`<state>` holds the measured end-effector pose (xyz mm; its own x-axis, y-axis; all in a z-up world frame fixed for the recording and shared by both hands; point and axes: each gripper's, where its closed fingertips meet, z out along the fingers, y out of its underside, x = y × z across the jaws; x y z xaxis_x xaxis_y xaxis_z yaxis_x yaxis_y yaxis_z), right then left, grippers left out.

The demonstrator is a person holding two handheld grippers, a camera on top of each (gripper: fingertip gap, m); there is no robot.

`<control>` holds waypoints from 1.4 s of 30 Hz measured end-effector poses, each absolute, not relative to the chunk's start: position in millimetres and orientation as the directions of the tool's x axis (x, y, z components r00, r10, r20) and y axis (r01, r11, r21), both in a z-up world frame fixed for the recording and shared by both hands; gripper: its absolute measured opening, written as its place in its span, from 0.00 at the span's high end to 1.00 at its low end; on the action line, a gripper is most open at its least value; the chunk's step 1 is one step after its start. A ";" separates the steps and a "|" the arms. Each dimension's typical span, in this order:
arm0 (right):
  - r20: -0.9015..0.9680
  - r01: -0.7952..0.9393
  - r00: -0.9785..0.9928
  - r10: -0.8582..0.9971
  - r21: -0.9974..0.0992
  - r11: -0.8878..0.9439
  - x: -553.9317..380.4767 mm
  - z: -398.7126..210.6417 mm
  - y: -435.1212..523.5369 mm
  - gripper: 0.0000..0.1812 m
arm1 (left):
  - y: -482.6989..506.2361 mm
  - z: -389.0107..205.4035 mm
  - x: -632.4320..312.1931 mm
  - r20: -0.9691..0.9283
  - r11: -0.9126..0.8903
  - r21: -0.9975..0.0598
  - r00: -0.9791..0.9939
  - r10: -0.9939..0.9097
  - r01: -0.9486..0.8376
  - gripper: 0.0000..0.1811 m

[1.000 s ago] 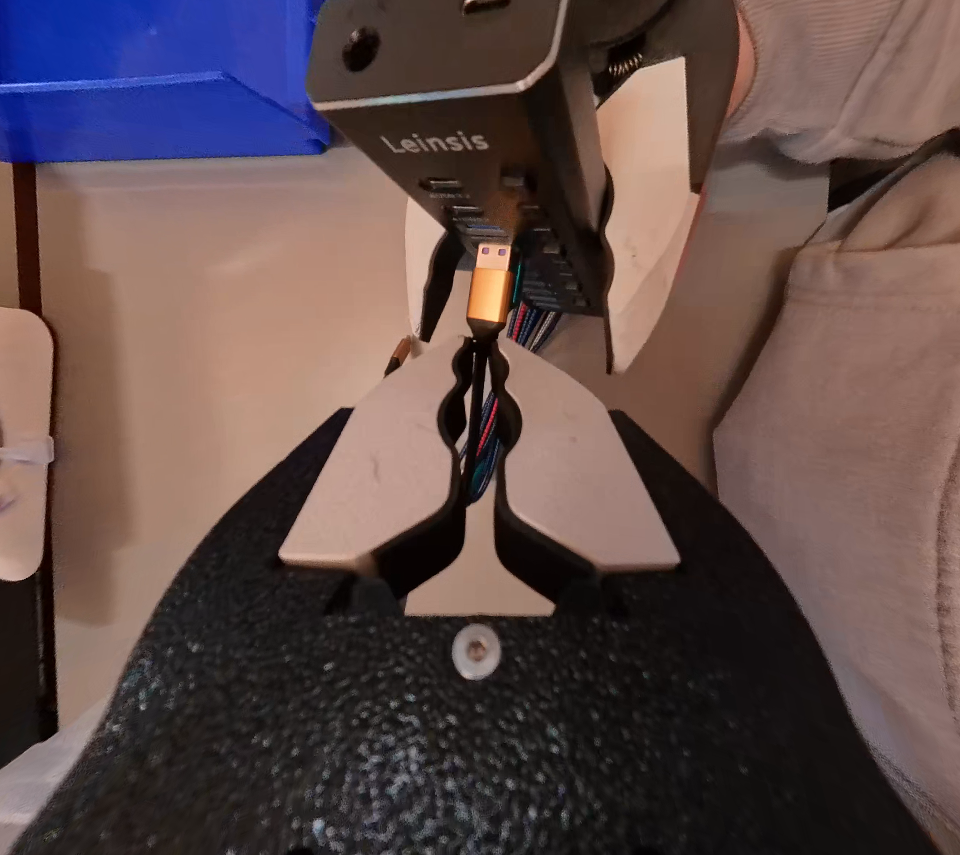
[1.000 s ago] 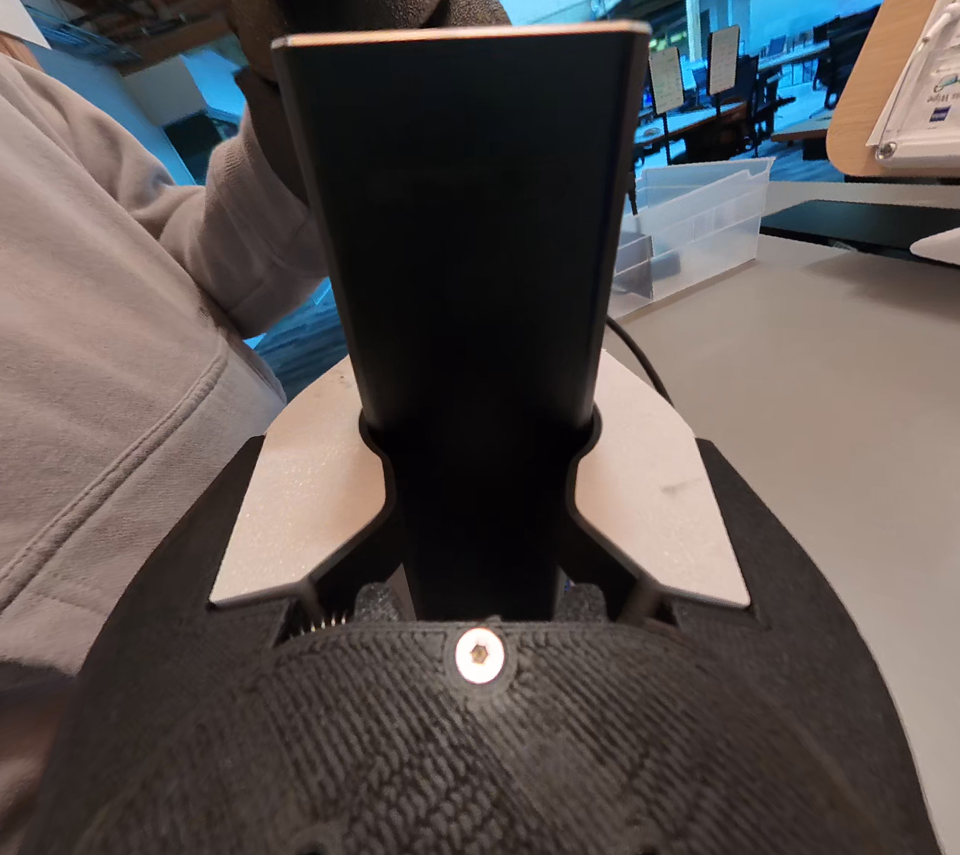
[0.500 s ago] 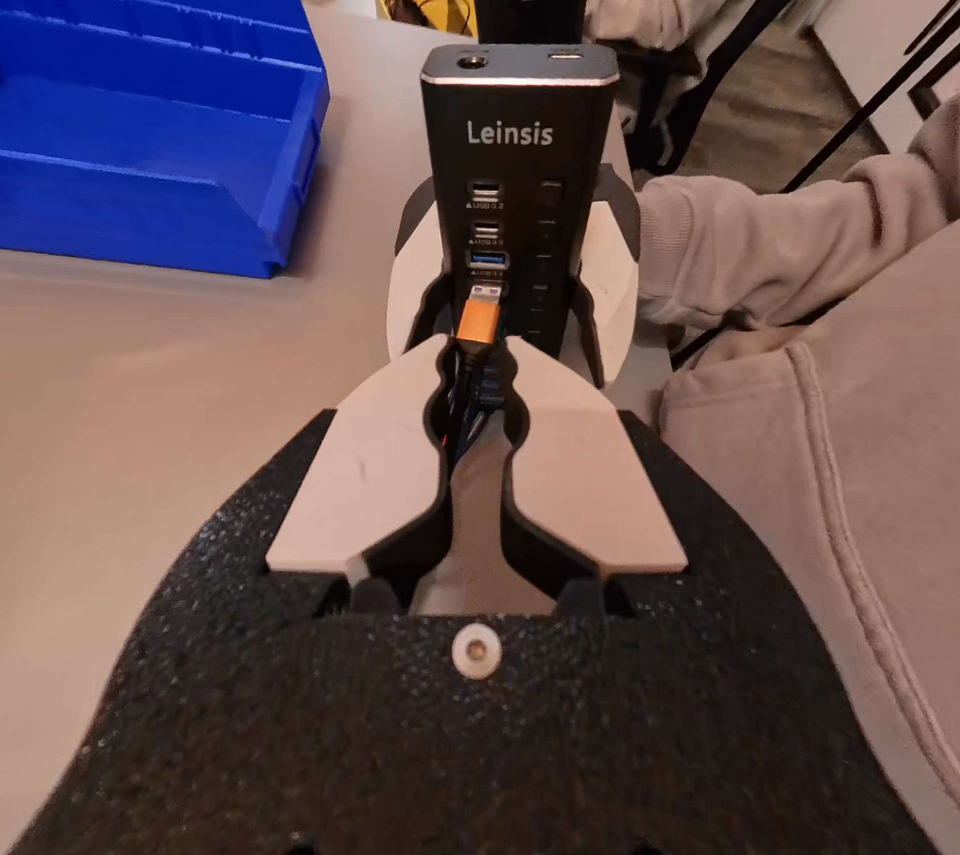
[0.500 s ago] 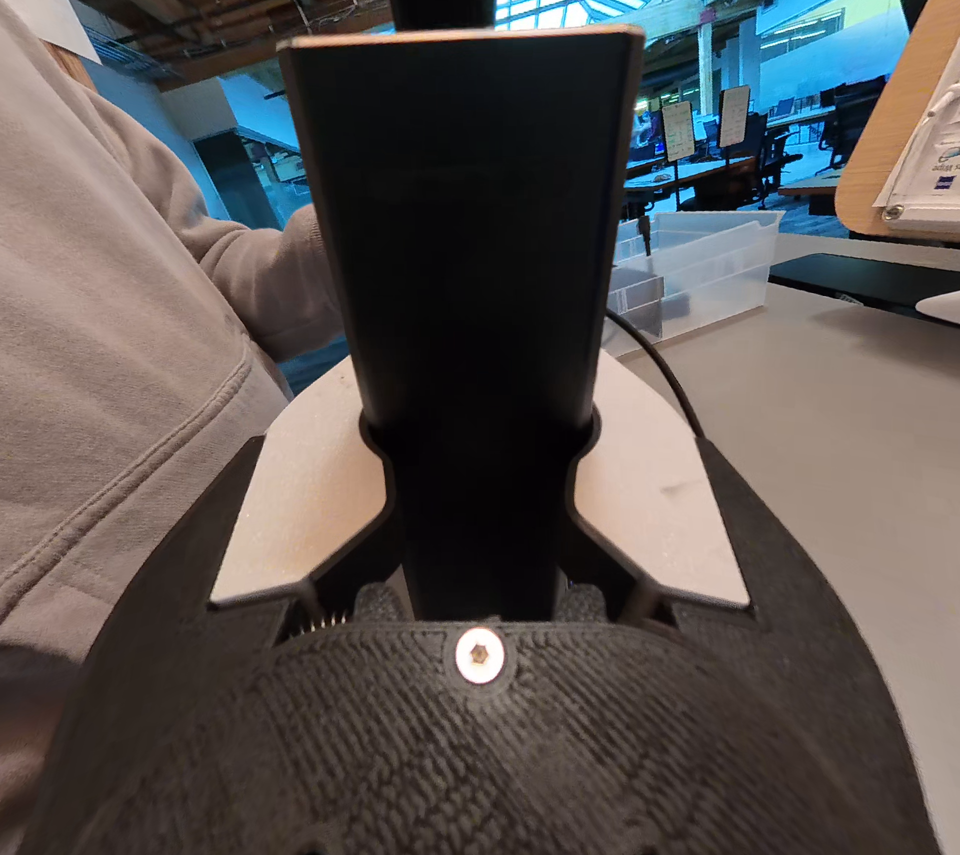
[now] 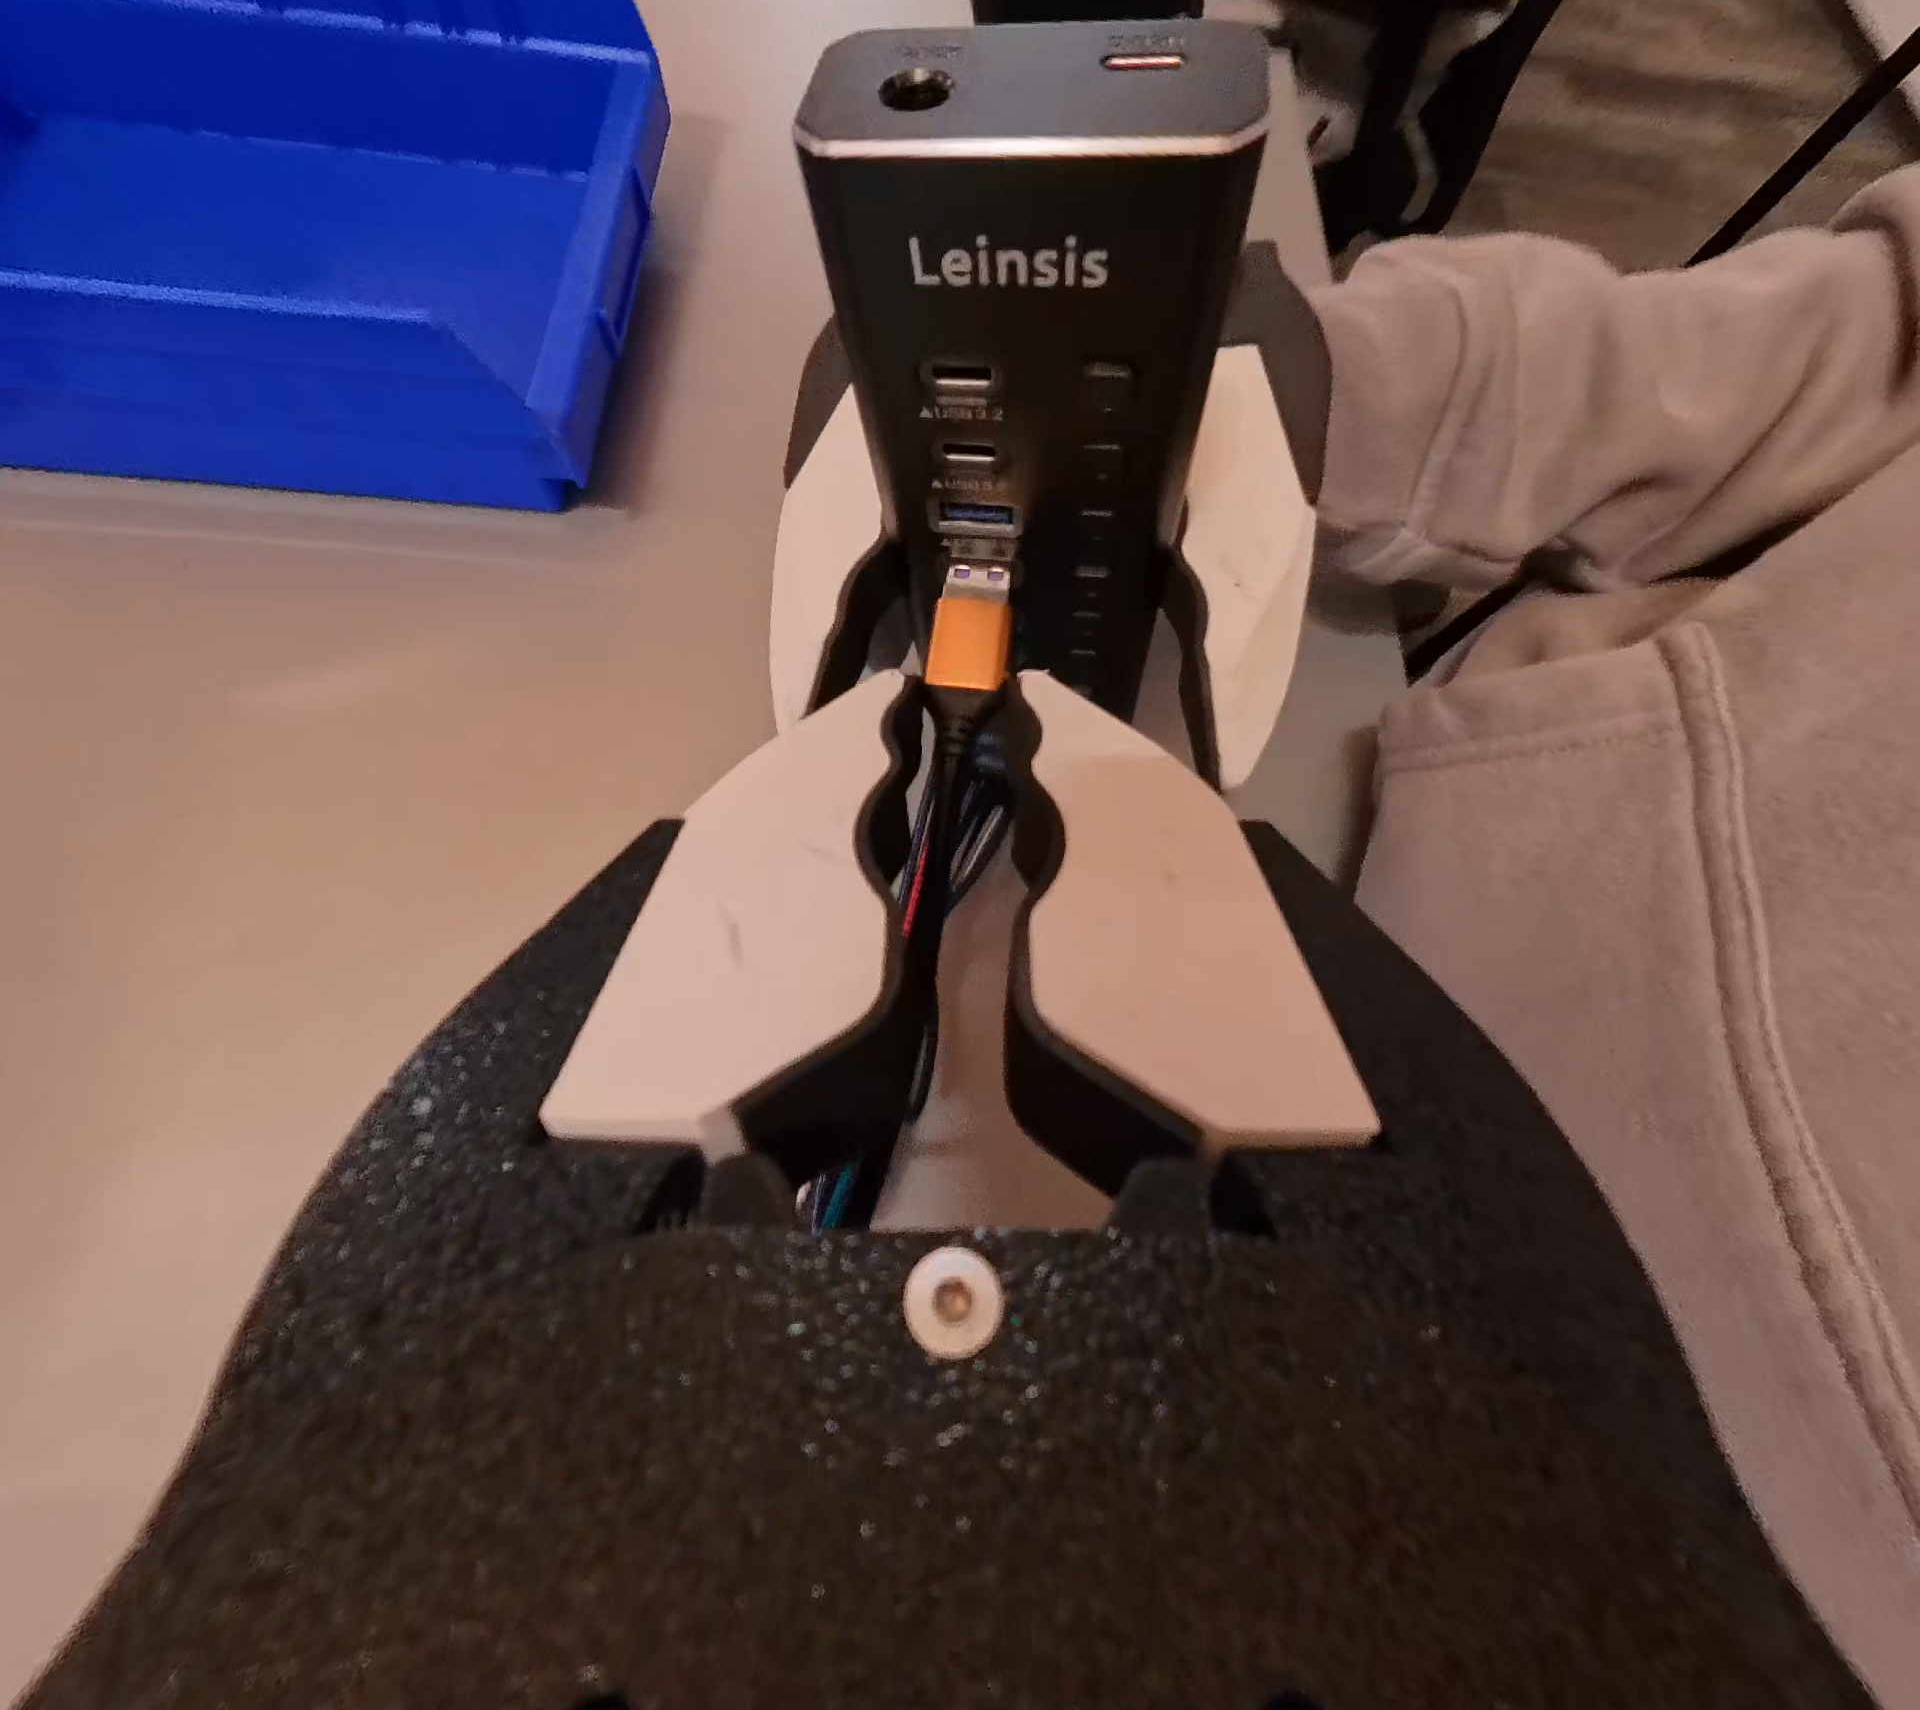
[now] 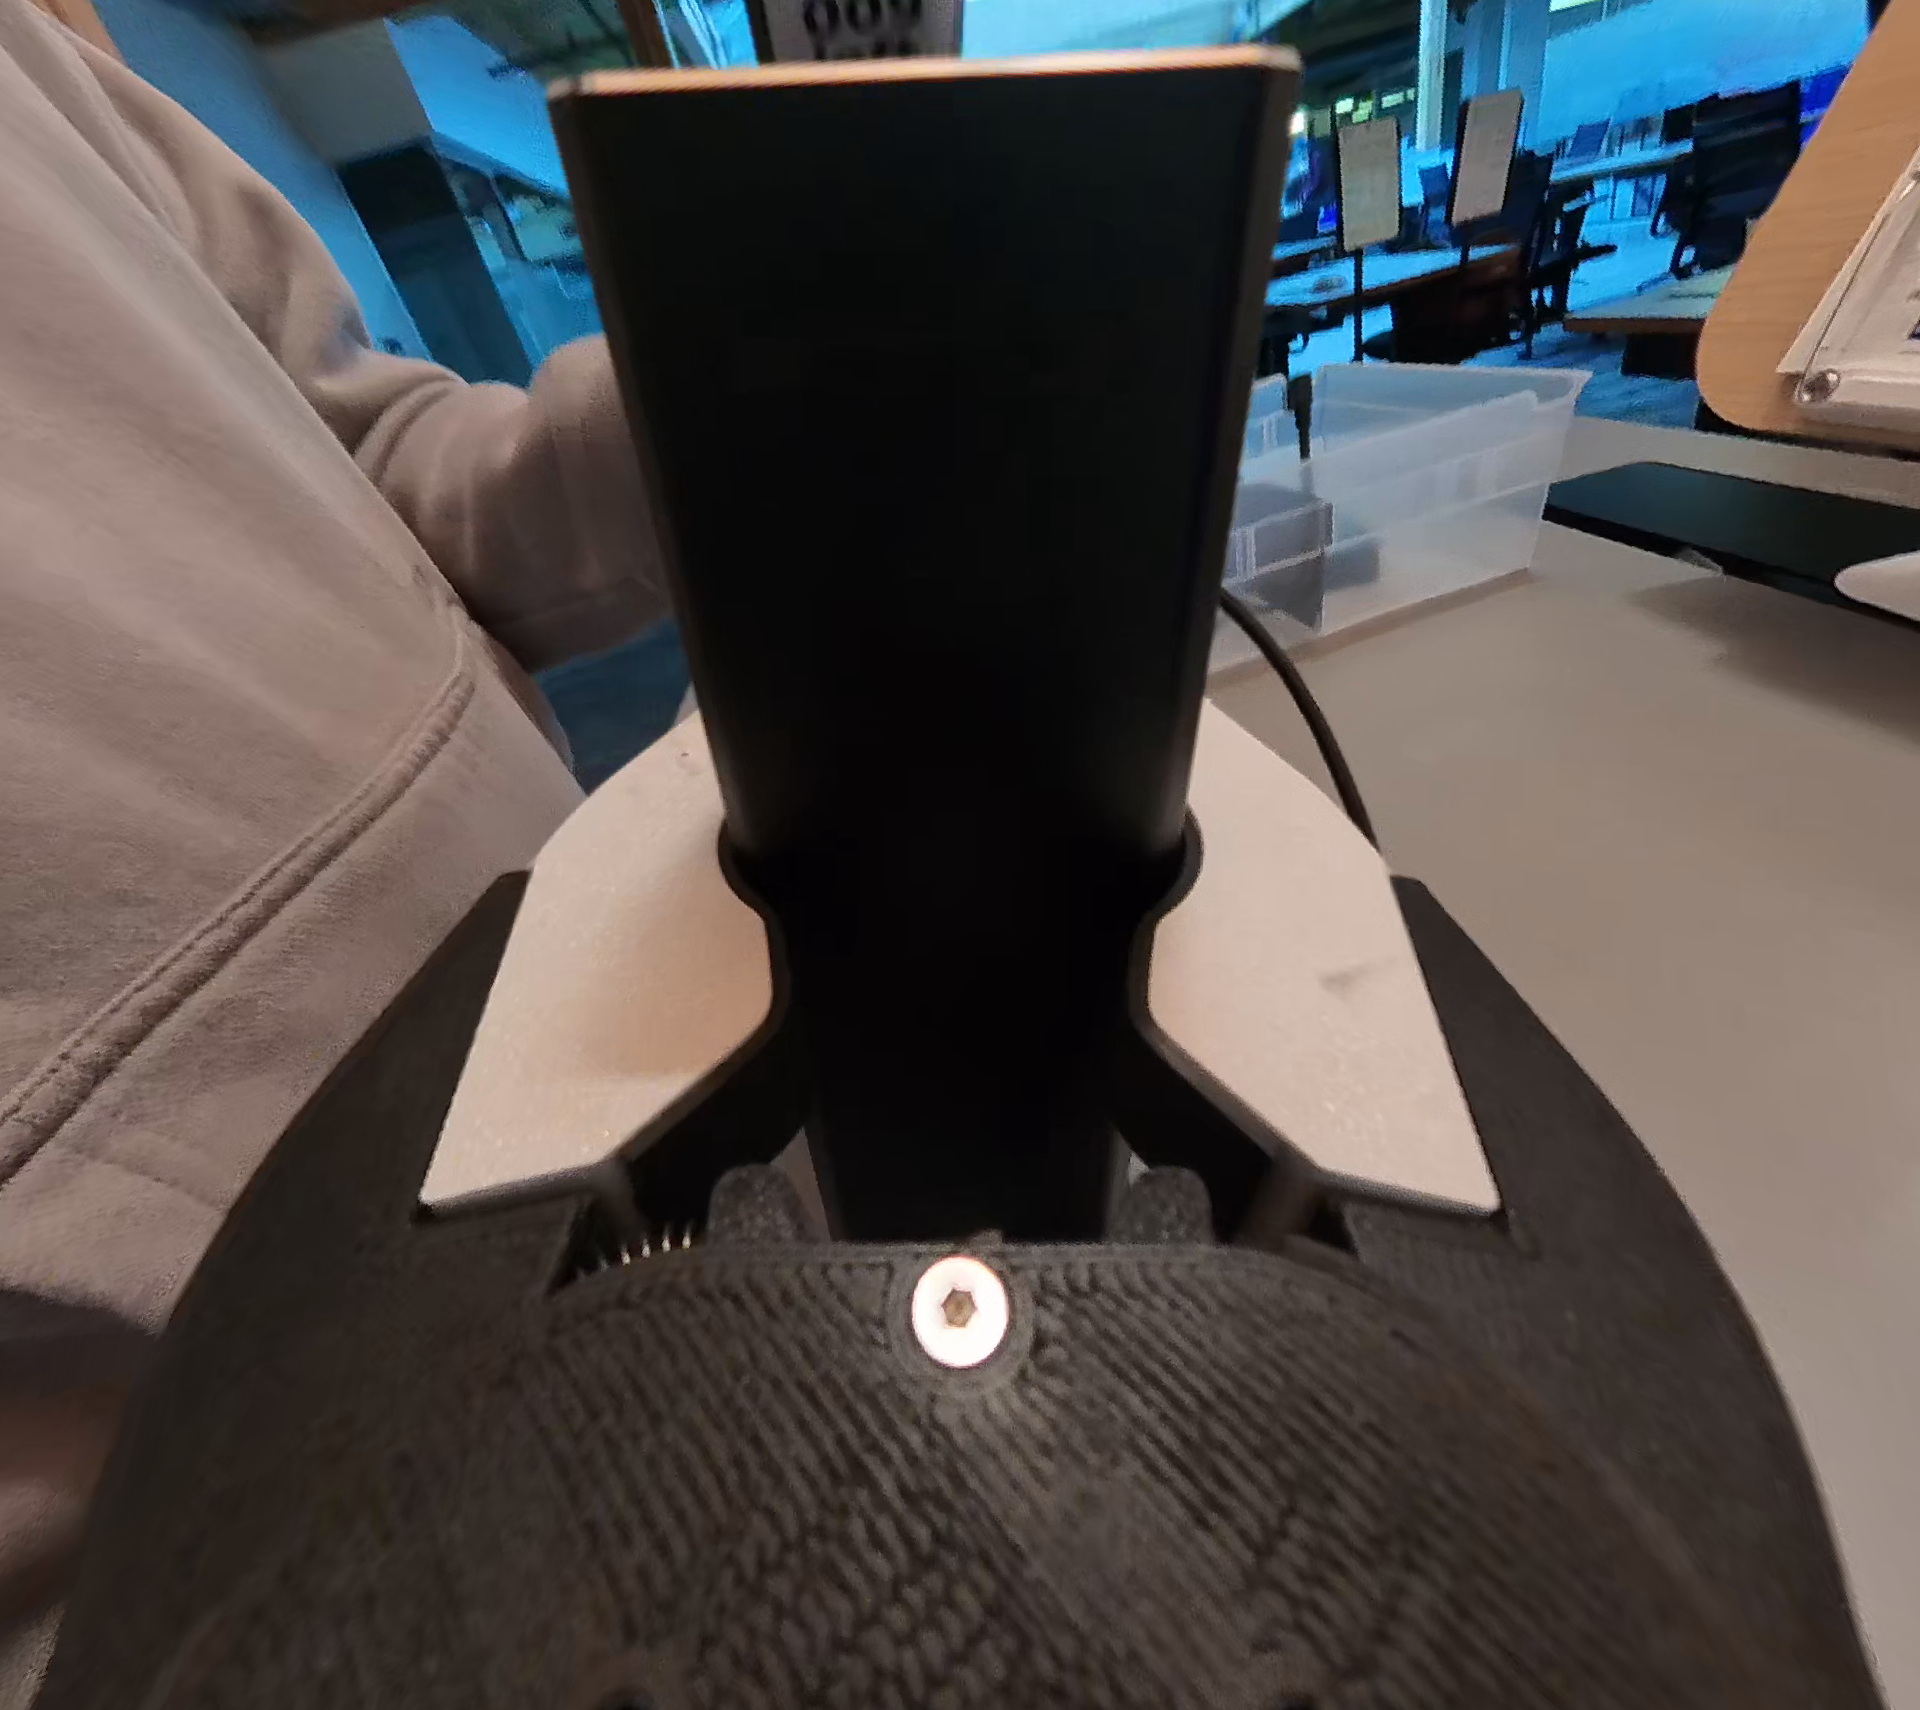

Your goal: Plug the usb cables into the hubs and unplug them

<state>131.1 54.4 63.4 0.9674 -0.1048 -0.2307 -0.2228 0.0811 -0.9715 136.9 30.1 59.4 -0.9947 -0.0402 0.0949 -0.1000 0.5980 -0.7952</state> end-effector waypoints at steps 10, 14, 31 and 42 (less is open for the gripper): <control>-0.247 -0.245 0.967 -0.068 -0.969 0.044 128.9 58.6 59.2 0.60 | 26.1 59.5 137.4 0.084 0.614 -0.786 -0.996 -0.009 -0.072 0.92; -0.243 -0.241 0.967 -0.072 -0.970 0.029 127.6 52.2 60.6 0.60 | 27.6 53.9 134.1 0.104 0.607 -0.790 -0.995 -0.006 -0.087 0.92; 0.010 0.055 0.893 -0.449 -0.995 0.088 195.6 175.8 -36.9 0.60 | 130.0 116.4 179.1 0.096 0.152 -0.970 -0.878 -0.470 -0.188 0.78; -0.398 -0.296 0.588 -0.704 -0.916 0.270 341.5 168.1 -151.8 0.60 | 126.0 66.9 155.7 0.180 0.216 -0.931 -0.885 -0.430 -0.294 0.78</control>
